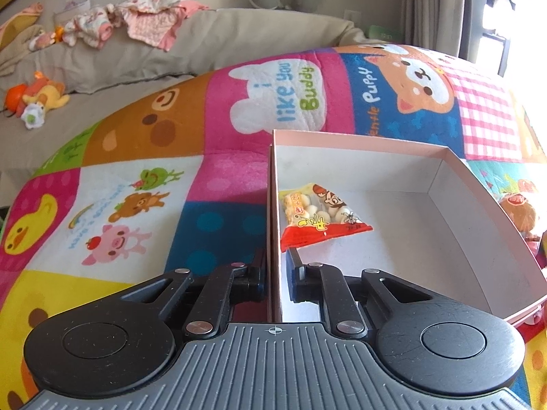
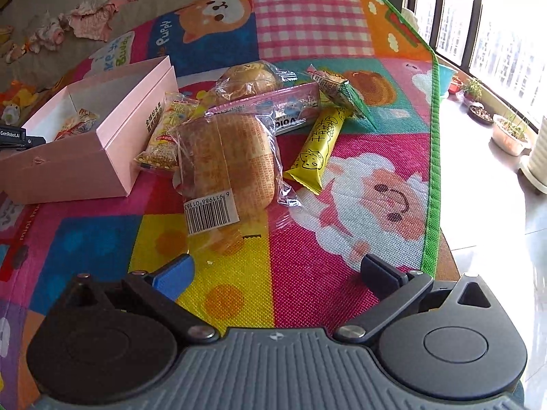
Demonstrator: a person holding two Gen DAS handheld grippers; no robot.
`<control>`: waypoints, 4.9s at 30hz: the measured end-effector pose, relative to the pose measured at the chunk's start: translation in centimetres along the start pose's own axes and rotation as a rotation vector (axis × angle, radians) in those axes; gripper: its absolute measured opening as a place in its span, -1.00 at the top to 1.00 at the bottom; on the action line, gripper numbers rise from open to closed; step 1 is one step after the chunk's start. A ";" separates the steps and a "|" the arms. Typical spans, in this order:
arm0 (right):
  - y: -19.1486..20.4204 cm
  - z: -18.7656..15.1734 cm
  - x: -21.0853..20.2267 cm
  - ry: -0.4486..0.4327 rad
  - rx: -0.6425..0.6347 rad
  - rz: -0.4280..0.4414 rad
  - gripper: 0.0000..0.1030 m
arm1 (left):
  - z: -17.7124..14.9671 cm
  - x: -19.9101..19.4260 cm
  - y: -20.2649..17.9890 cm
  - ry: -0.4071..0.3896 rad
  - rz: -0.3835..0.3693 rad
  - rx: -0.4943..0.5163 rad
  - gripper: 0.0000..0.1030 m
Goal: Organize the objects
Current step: 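Move the right tool to the large barcoded bread packet, then grasp the bread packet with the right tool and drop it into the box, then move the right tool to the brown swirl lollipop, then grasp the lollipop by its swirl with the right tool and lift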
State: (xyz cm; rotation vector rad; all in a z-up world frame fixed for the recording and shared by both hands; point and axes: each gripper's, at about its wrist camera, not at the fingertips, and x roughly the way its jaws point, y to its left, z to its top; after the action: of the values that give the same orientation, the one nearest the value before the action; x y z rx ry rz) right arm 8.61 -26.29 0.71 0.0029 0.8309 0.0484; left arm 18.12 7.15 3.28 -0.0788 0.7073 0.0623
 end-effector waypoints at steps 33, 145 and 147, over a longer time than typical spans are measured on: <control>3.2 5.3 2.6 -0.065 -0.132 0.034 -0.47 | -0.4 -0.1 1.2 -0.025 -0.055 -0.047 0.76; 2.4 5.8 3.6 -0.004 0.079 0.153 0.08 | -1.2 -0.3 1.0 -0.034 -0.043 -0.050 0.77; 2.3 4.5 2.5 -0.004 0.053 0.134 0.13 | -1.2 -0.3 1.0 -0.034 -0.042 -0.048 0.77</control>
State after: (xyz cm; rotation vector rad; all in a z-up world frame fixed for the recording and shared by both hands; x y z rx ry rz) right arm 13.50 -23.81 1.96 0.1082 0.8273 0.1523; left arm 17.02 8.05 2.55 -0.1383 0.6696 0.0403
